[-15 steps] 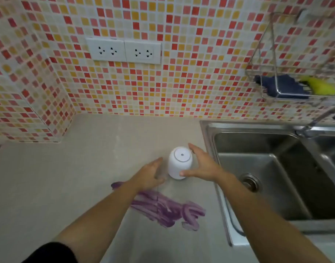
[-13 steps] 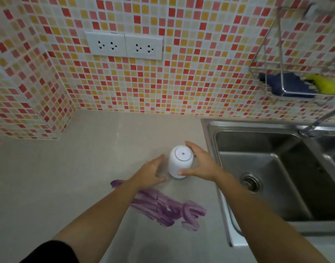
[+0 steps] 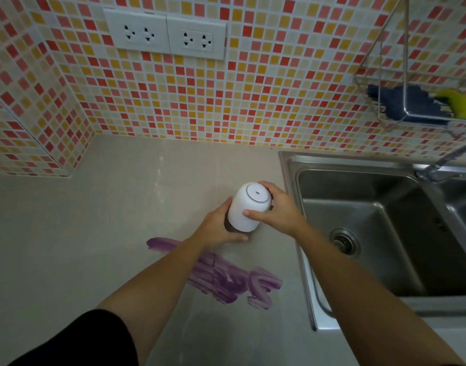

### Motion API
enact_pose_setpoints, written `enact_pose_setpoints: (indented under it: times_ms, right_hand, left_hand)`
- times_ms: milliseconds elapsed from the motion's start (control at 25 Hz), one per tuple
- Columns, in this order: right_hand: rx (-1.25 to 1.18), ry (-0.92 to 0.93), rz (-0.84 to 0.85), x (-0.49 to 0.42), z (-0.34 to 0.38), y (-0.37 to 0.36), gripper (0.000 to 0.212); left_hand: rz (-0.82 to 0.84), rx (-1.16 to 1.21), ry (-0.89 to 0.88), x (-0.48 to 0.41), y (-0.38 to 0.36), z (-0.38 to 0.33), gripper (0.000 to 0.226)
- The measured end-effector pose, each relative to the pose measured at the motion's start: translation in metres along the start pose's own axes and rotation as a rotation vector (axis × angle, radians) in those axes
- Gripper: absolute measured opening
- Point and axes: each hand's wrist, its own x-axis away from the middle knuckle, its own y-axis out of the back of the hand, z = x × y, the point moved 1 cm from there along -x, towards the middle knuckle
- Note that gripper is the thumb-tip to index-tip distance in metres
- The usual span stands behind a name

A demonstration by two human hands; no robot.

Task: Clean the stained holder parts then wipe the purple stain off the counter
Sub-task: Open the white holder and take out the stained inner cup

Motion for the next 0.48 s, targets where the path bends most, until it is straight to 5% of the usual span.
enact_pose_setpoints:
  times_ms: [480]
  right_hand:
    - [0.024, 0.044, -0.041, -0.007, 0.030, 0.019, 0.074]
  left_hand:
    - [-0.055, 0.126, 0.046, 0.004, -0.005, 0.003, 0.089]
